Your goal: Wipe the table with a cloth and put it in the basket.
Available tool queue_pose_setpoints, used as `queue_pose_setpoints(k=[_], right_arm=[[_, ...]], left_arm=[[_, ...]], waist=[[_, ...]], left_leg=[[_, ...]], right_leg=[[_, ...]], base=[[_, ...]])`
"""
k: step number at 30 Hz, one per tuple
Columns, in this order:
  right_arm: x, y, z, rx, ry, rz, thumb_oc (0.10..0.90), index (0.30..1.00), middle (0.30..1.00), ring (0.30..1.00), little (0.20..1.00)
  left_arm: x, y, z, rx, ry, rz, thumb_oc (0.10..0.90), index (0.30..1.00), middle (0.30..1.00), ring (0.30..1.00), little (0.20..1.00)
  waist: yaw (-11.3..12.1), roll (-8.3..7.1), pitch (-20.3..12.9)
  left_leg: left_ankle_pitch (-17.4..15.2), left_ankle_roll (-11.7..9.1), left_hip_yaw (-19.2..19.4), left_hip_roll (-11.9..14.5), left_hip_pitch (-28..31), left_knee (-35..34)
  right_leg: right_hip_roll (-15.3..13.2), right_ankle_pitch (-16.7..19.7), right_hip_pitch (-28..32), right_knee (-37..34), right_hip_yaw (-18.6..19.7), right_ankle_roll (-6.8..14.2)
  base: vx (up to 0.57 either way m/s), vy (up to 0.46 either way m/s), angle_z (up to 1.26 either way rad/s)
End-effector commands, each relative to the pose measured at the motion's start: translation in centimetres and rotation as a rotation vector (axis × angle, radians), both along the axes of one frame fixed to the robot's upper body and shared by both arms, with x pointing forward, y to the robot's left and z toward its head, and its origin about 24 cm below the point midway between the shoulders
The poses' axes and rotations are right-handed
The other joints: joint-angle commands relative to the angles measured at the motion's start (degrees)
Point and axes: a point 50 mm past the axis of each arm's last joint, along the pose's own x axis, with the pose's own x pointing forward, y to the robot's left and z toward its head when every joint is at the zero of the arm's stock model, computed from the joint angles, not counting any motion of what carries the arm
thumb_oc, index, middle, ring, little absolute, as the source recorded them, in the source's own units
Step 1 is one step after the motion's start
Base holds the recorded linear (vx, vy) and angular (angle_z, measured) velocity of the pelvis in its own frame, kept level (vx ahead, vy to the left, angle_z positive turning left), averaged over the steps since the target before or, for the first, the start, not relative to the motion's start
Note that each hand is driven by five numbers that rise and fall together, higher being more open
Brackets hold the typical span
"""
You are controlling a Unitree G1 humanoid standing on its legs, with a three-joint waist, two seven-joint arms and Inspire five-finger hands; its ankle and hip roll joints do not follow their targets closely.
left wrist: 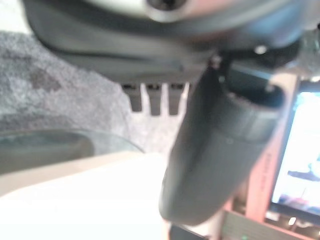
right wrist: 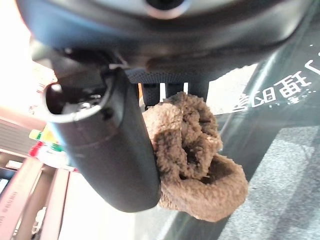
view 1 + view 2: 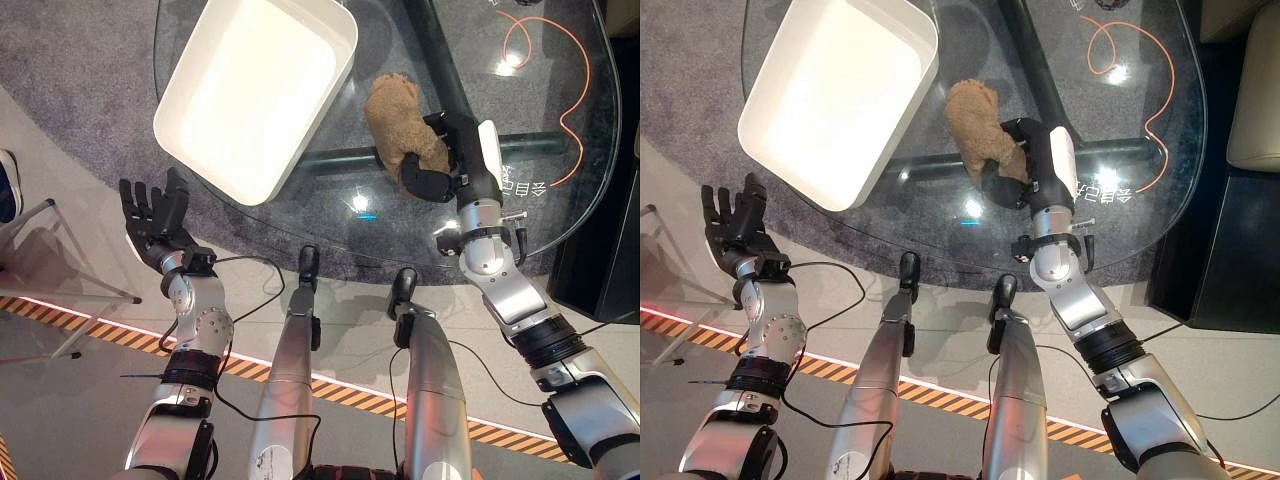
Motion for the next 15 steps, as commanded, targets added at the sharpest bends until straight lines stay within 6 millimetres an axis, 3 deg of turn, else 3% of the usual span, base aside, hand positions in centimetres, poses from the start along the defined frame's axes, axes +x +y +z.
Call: queue_pose_setpoints(k=[1, 5, 15], right_arm=[[-4.2, 2.7, 8.0, 0.120, -0.461, 0.230, 0.100, 0.300, 0.300, 0.300, 0.200], [-5.5, 3.1, 8.6, 0.112, -0.517, 0.287, 0.100, 0.300, 0.300, 0.300, 0.200], [-6.8, 3.2, 8.6, 0.087, -0.541, 0.353, 0.100, 0.300, 0.300, 0.300, 0.200]], left_arm=[[-2.0, 1.5, 5.3, 0.174, -0.306, 0.080, 0.800, 0.900, 0.900, 0.900, 0.900], [-2.6, -0.9, 7.7, 0.262, -0.460, -0.116, 0.800, 0.900, 0.900, 0.900, 0.900], [-2.8, -2.9, 8.4, 0.336, -0.540, -0.382, 0.800, 0.900, 0.900, 0.900, 0.900]], waist=[[0.20, -1.30, -1.48], [0.21, -1.40, -1.48], [-0.25, -1.27, -1.48]], left_leg=[[-5.40, 4.28, 1.51, -4.76, 0.90, 6.99], [-5.47, 4.45, 1.59, -4.83, 1.17, 6.57], [-5.43, 4.48, 2.23, -4.74, 2.18, 5.87]], right_leg=[[3.40, 5.53, 2.99, -6.62, -2.18, 1.15], [3.47, 5.85, 3.34, -7.12, -2.30, 1.35], [3.51, 6.40, 4.49, -8.31, -2.15, 1.73]], base=[[0.00, 0.000, 0.00], [0.00, -0.015, 0.00], [0.00, 0.000, 0.00]])
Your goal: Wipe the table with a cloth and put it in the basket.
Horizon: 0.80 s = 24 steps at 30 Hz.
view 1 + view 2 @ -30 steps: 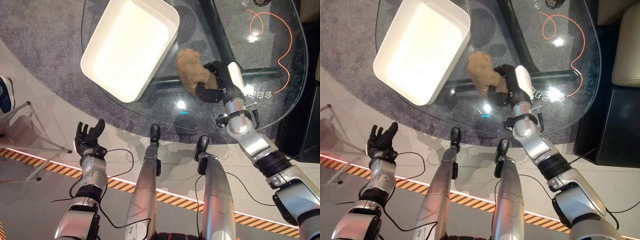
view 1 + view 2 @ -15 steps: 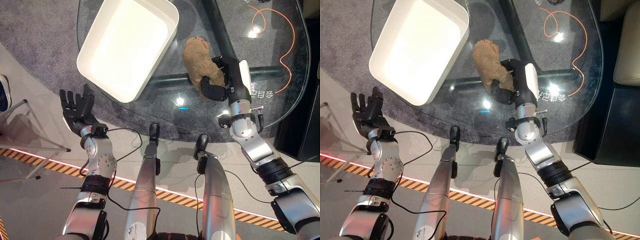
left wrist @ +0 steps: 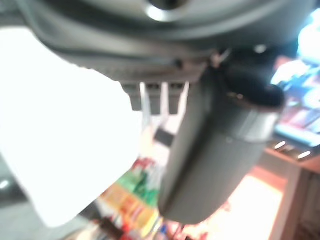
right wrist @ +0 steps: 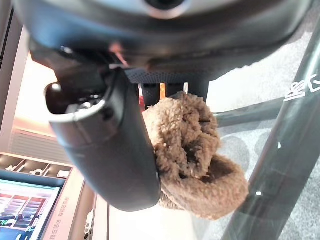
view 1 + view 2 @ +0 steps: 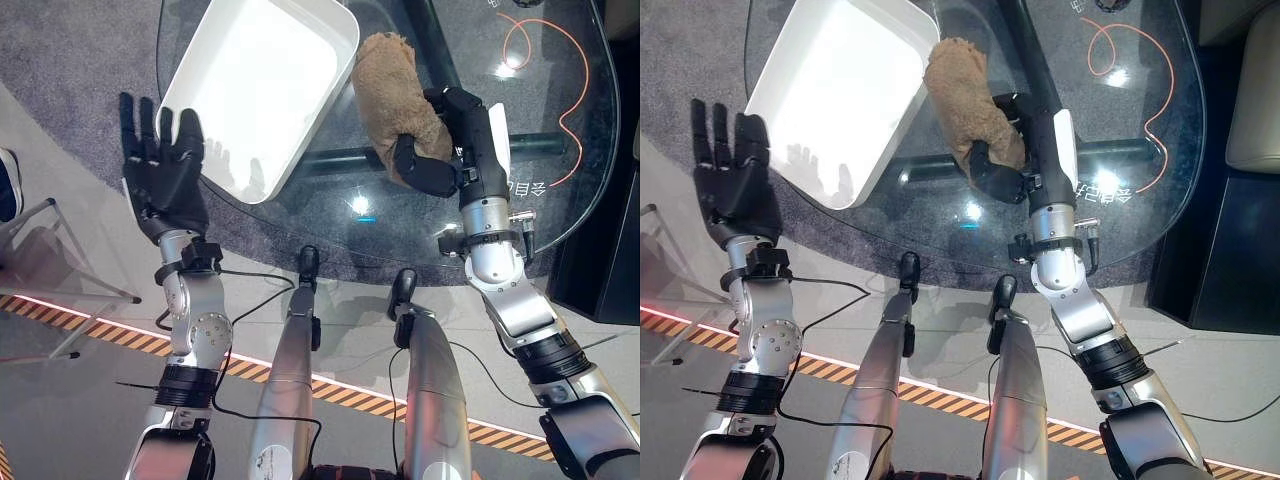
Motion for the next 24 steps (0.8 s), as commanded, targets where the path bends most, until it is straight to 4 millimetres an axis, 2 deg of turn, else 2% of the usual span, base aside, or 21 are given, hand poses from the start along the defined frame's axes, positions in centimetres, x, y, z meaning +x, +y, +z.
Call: queue_pose_setpoints(k=[1, 10, 12, 24], right_arm=[[-4.8, 2.0, 7.6, 0.058, -0.456, 0.216, 0.100, 0.300, 0.300, 0.300, 0.200], [-5.4, 2.6, 7.5, 0.017, -0.450, 0.285, 0.100, 0.300, 0.300, 0.300, 0.200], [-5.6, 3.0, 7.5, 0.000, -0.445, 0.318, 0.100, 0.300, 0.300, 0.300, 0.200], [-5.8, 4.9, 7.1, -0.110, -0.381, 0.432, 0.100, 0.300, 0.300, 0.300, 0.200]], left_arm=[[-1.7, 0.7, 4.3, 0.077, -0.246, -0.052, 0.800, 0.900, 0.900, 0.900, 0.900], [-1.8, -0.5, 4.2, 0.152, -0.241, -0.203, 0.800, 0.900, 0.900, 0.900, 0.900], [-1.8, -1.3, 4.0, 0.187, -0.237, -0.290, 0.800, 0.900, 0.900, 0.900, 0.900], [-1.9, -3.4, 4.2, 0.261, -0.248, -0.514, 0.800, 0.900, 0.900, 0.900, 0.900]], waist=[[-0.19, -1.21, -1.48], [-0.21, -0.95, -1.48], [-0.17, -0.85, -1.48], [-0.16, -0.25, -1.48]], left_leg=[[-5.40, 4.40, 2.38, -4.68, 2.19, 5.90], [-5.26, 4.42, 2.56, -4.67, 2.60, 5.37], [-5.19, 4.41, 2.67, -4.64, 2.66, 5.25], [-4.85, 4.31, 3.01, -4.63, 2.77, 4.95]], right_leg=[[3.37, 6.46, 4.49, -8.21, -2.14, 1.82], [3.20, 6.73, 4.87, -8.73, -2.29, 2.06], [3.10, 6.82, 4.95, -8.86, -2.39, 2.15], [2.93, 7.09, 4.92, -9.14, -2.44, 2.26]], base=[[0.00, 0.000, 0.00], [0.00, 0.000, 0.00], [0.00, 0.000, 0.00], [0.00, 0.000, 0.00]])
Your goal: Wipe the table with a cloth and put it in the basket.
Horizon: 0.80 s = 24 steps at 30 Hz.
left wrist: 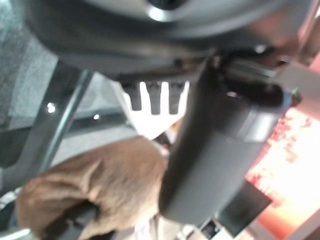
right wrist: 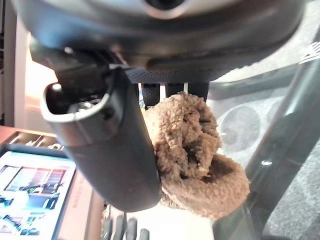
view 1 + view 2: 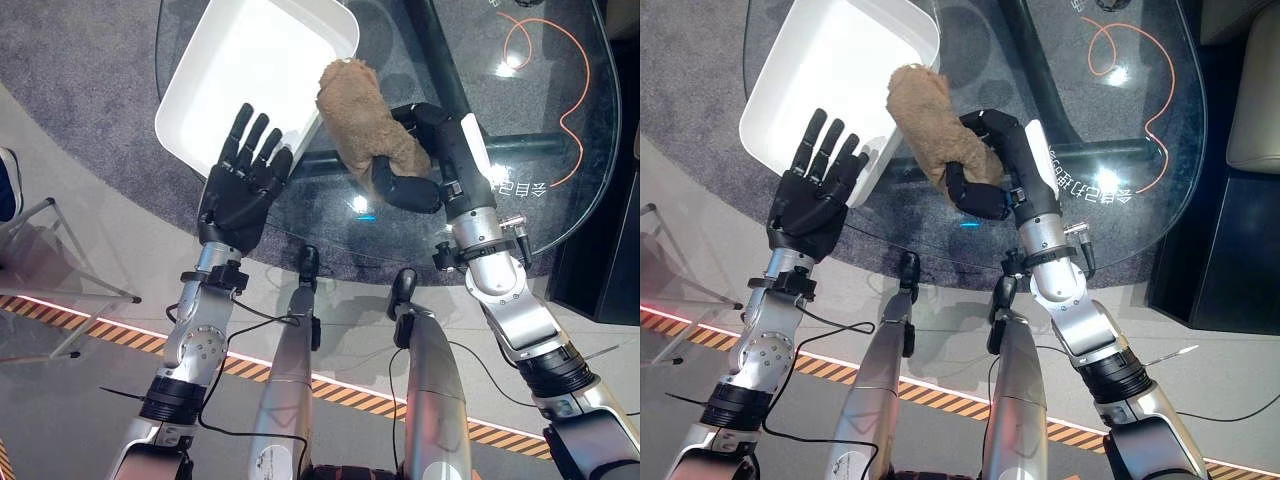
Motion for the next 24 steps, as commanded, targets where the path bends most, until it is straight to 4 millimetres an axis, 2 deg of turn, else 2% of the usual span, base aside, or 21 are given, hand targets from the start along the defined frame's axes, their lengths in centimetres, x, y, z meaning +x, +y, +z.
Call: queue_pose_setpoints(k=[1, 15, 24], right_arm=[[-4.6, 3.4, 7.1, 0.026, -0.391, 0.289, 0.100, 0.300, 0.300, 0.300, 0.200], [-4.8, 5.1, 6.7, -0.050, -0.348, 0.370, 0.100, 0.300, 0.300, 0.300, 0.200], [-5.0, 5.7, 6.6, -0.071, -0.332, 0.403, 0.100, 0.300, 0.300, 0.300, 0.200]], left_arm=[[-1.4, -1.0, 5.0, -0.008, -0.256, -0.124, 0.800, 0.900, 0.900, 0.900, 0.900], [-1.7, -2.2, 5.0, -0.012, -0.258, -0.219, 0.800, 0.900, 0.900, 0.900, 0.900], [-1.6, -2.4, 4.9, -0.019, -0.245, -0.213, 0.800, 0.900, 0.900, 0.900, 0.900]], waist=[[-0.19, -0.21, -1.48], [0.09, 0.07, -1.48], [0.12, -0.01, -1.48]], left_leg=[[-4.82, 4.30, 2.92, -4.65, 2.51, 5.47], [-4.58, 4.30, 2.82, -4.76, 2.21, 5.22], [-4.46, 4.27, 2.85, -4.85, 2.44, 4.87]], right_leg=[[2.94, 7.15, 4.86, -9.02, -2.45, 2.18], [2.93, 7.20, 4.38, -9.07, -2.47, 2.16], [3.19, 7.05, 4.66, -9.31, -2.53, 2.09]], base=[[0.00, 0.000, 0.00], [0.00, 0.000, 0.00], [0.00, 0.000, 0.00]])
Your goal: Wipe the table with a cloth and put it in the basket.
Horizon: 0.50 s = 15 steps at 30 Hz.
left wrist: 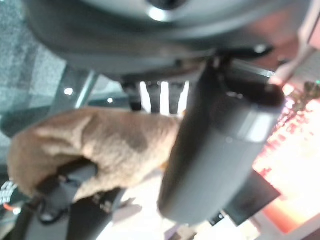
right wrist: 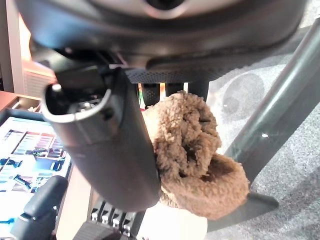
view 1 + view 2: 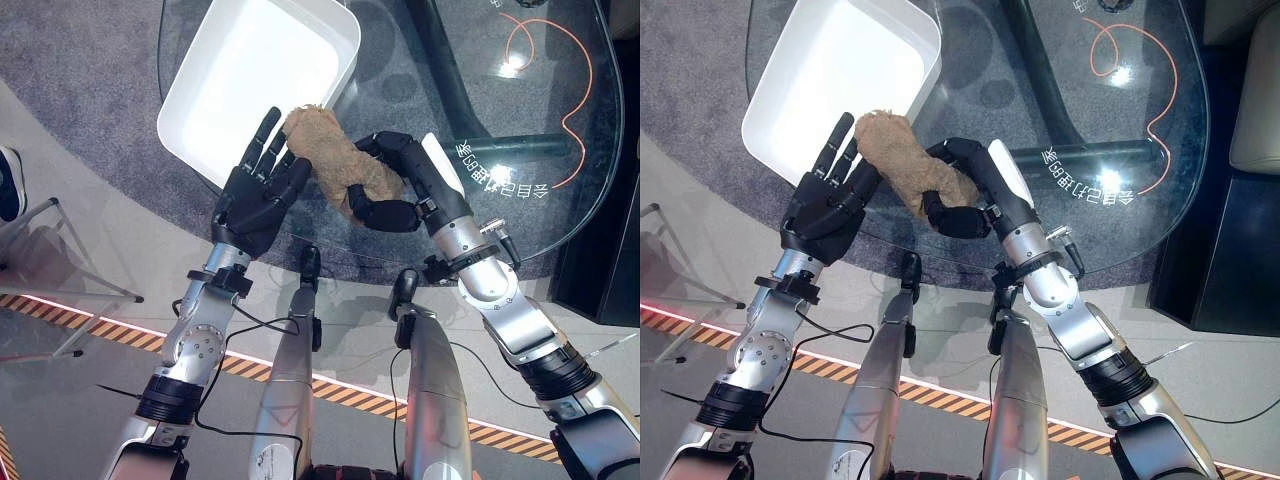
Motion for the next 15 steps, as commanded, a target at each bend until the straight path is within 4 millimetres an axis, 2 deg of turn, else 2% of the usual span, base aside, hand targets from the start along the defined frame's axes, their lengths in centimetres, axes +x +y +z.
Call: queue_pose_setpoints(k=[1, 15], right_arm=[[-4.9, 4.6, 7.7, 0.071, -0.376, 0.332, 0.100, 0.300, 0.300, 0.300, 0.200], [-5.0, 5.4, 7.6, 0.044, -0.365, 0.360, 0.100, 0.300, 0.300, 0.300, 0.200]], left_arm=[[-1.4, -1.1, 4.8, -0.031, -0.247, -0.097, 0.800, 0.900, 0.900, 0.900, 0.900], [-1.5, -2.3, 4.9, -0.039, -0.254, -0.180, 0.800, 0.900, 0.900, 0.900, 0.900]], waist=[[-0.31, -0.02, -1.48], [-0.32, 0.05, -1.48]], left_leg=[[-4.51, 4.33, 2.50, -4.87, 1.99, 5.59], [-4.45, 4.29, 2.65, -4.87, 2.08, 5.31]], right_leg=[[3.24, 7.19, 4.63, -9.29, -2.77, 1.96], [3.25, 7.22, 4.49, -9.29, -2.86, 1.93]], base=[[0.00, 0.000, 0.00], [0.00, 0.000, 0.00]])
